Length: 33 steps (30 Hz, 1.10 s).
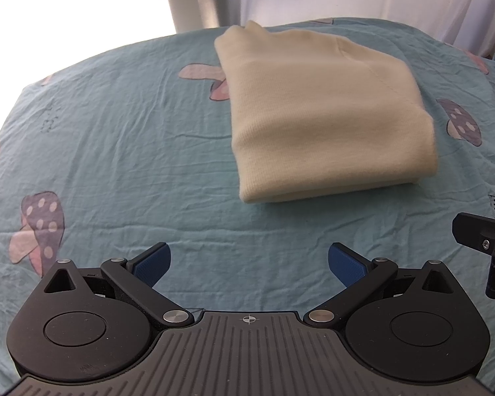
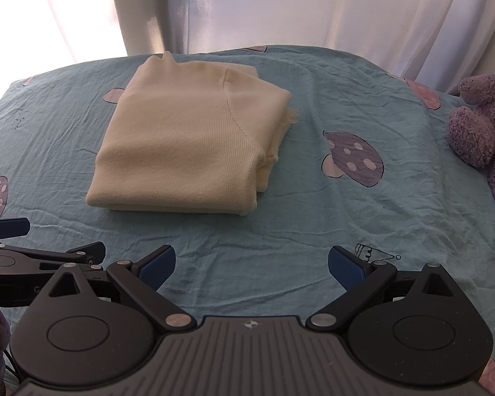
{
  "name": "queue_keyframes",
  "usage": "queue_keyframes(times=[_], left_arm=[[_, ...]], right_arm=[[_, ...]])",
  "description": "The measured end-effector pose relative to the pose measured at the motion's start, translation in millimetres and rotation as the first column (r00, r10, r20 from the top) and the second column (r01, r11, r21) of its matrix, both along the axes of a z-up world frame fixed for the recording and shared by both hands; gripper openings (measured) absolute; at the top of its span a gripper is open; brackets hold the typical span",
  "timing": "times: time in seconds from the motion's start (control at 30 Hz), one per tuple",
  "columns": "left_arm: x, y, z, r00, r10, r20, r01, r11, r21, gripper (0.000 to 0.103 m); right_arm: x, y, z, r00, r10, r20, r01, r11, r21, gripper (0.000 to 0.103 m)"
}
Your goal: Fold small clothes
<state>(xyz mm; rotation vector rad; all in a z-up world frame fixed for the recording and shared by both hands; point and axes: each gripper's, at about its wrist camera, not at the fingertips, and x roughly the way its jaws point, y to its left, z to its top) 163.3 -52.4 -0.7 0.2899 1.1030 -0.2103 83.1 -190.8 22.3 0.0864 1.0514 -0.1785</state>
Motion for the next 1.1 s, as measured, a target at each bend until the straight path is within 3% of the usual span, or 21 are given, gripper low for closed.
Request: queue_keyframes(times=[1.1], left_arm=[[-4.0,0.7,0.4,1.000,0.015,-0.007,-0.014,1.000,0.007,0.103]], right_arm=[[-3.8,6.7,-2.4,1.000,0.021,-0.007,-0.021,1.000,0.001,0.099]])
